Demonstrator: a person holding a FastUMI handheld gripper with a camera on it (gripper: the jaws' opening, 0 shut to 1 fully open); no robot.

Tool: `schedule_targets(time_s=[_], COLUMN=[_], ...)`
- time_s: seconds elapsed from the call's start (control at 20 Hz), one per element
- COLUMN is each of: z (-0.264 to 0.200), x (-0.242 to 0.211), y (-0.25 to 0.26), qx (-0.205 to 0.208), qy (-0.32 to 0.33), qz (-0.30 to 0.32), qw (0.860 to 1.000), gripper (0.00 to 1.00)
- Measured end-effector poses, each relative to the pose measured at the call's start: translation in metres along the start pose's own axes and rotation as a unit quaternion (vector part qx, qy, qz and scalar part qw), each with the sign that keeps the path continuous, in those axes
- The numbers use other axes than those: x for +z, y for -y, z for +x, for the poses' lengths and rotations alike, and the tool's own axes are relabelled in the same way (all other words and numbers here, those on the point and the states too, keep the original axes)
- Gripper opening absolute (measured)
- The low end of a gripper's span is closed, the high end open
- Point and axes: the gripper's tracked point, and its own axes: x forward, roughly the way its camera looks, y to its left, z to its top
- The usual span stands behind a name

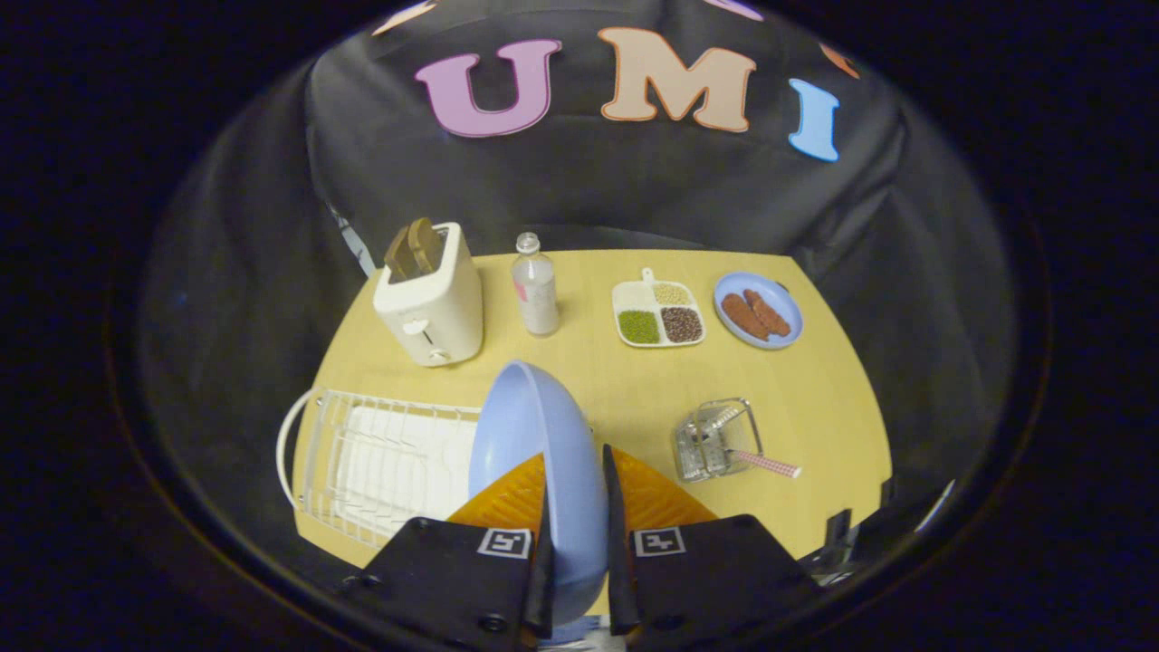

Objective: Take the plate from the dish rack, then take the spoon from the basket and place it into the plate.

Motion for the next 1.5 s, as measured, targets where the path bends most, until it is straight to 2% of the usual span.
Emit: schedule_targets(time_s=[0.1, 0.35, 0.5, 0.65, 0.9, 1.05, 1.2, 1.35, 1.5], z=[-0.011, -0.050, -0.065, -0.067, -0.032, 0.001, 0.036, 0.070, 0.095], x=[0.000, -0.004, -0.021, -0.053, -0.125, -0.157, -0.175, -0.181, -0.183], y=[0.007, 0.045, 0.085, 0.133, 0.186, 0.221, 0.248, 0.253, 0.245], qx=[0.048, 0.125, 0.139, 0.134, 0.152, 0.141, 0.131, 0.133, 0.154], qy=[0.007, 0.048, 0.070, 0.079, 0.062, 0.057, 0.050, 0.035, 0.021], qz=[0.039, 0.099, 0.126, 0.143, 0.167, 0.194, 0.219, 0.232, 0.248], qw=[0.998, 0.986, 0.980, 0.977, 0.972, 0.969, 0.965, 0.963, 0.956], gripper=[0.27, 0.27, 0.27, 0.27, 0.27, 0.27, 0.27, 0.27, 0.27])
